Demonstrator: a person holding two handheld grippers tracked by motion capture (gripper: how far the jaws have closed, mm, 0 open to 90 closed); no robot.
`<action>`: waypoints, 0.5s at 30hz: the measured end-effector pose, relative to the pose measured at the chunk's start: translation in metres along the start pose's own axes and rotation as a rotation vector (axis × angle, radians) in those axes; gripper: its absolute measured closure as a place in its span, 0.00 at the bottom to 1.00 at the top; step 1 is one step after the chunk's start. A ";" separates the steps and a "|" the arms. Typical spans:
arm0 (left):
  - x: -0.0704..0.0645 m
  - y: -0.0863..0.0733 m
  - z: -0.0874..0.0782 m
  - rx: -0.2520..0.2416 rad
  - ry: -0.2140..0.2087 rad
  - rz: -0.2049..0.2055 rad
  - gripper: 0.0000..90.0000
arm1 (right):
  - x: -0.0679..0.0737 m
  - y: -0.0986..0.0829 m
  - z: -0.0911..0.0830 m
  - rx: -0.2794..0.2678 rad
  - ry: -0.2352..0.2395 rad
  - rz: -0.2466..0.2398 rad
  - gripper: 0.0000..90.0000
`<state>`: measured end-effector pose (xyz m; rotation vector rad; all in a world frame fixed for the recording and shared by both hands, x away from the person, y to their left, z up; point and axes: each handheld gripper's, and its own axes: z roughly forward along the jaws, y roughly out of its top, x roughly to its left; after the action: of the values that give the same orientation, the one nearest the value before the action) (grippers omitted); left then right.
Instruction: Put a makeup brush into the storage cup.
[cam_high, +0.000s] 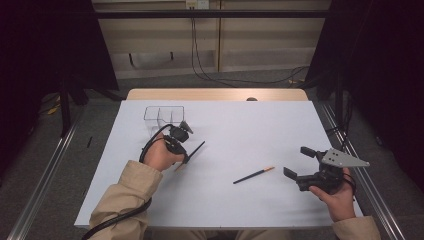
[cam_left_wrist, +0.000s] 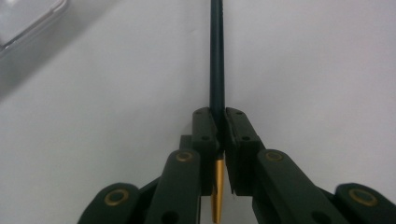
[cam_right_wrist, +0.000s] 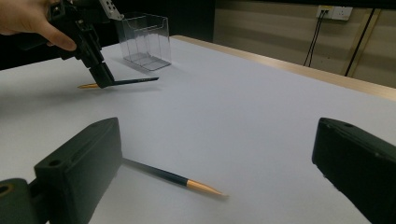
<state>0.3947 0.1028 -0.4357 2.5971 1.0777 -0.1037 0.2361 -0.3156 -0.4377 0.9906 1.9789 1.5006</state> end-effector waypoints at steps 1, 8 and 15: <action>-0.002 0.001 -0.001 -0.005 -0.010 -0.004 0.93 | 0.000 0.000 0.000 0.001 0.000 0.000 0.01; -0.017 0.007 -0.009 -0.021 -0.045 0.057 0.93 | -0.001 0.000 0.001 0.005 0.011 0.009 0.01; -0.033 0.013 -0.014 -0.019 -0.063 0.132 0.93 | 0.001 -0.001 0.005 0.020 0.037 0.008 0.01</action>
<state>0.3795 0.0760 -0.4121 2.6208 0.8795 -0.1428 0.2389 -0.3115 -0.4398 0.9867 2.0214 1.5170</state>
